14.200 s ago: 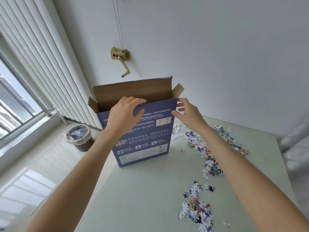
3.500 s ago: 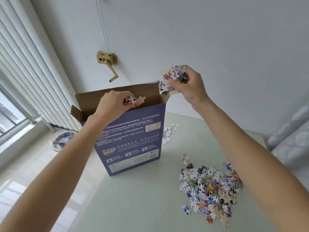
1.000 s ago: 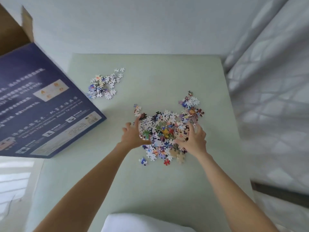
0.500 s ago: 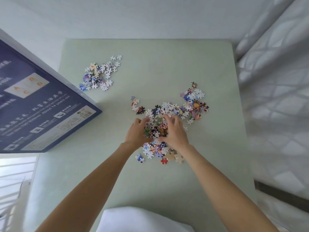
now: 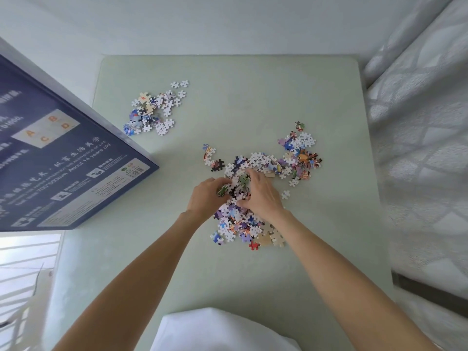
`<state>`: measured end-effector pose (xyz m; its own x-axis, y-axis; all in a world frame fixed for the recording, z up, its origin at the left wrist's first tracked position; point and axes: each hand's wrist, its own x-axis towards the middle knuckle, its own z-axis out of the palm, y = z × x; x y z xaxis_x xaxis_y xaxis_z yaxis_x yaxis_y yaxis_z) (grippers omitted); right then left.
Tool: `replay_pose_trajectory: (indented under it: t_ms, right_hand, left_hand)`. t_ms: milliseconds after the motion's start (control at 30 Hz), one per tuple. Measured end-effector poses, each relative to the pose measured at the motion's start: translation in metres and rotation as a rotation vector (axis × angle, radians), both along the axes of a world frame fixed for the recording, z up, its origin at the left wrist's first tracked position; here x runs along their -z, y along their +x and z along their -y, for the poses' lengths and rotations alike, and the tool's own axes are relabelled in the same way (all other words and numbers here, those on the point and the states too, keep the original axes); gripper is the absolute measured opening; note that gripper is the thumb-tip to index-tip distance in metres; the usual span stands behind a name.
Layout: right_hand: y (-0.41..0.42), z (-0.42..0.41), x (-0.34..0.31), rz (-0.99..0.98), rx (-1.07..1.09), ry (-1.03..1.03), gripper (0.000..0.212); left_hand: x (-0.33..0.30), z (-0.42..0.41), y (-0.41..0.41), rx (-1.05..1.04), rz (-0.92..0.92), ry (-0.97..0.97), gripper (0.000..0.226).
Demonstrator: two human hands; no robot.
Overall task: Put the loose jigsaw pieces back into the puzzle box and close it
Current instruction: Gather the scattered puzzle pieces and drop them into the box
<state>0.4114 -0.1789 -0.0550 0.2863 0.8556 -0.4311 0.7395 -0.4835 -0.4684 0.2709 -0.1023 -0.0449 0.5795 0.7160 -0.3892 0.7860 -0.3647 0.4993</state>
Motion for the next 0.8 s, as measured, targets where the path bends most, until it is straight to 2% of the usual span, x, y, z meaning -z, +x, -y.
replay_pose_trajectory:
  t_ms: [133, 267, 400, 533, 667, 800]
  right_hand:
    - [-0.003, -0.006, -0.002, 0.01, -0.039, -0.018, 0.069]
    - [-0.004, -0.01, -0.006, 0.015, -0.065, 0.006, 0.051]
    - [-0.003, -0.01, -0.012, -0.023, -0.05, 0.04, 0.044]
    - [0.0, -0.007, -0.019, -0.047, -0.029, 0.123, 0.046]
    - [0.002, 0.0, -0.018, 0.014, -0.041, 0.224, 0.035]
    - [-0.001, 0.007, -0.017, 0.065, -0.082, 0.208, 0.034]
  left_hand:
    - [-0.001, -0.002, -0.003, -0.076, 0.025, -0.013, 0.028]
    - [0.001, -0.004, -0.008, -0.103, 0.028, -0.043, 0.03]
    - [0.0, -0.008, -0.016, -0.101, 0.023, -0.036, 0.03]
    - [-0.004, -0.012, -0.023, 0.005, -0.028, -0.039, 0.028]
    - [-0.009, -0.013, -0.026, 0.059, 0.004, 0.031, 0.023]
    - [-0.014, -0.011, -0.028, 0.044, 0.051, 0.051, 0.019]
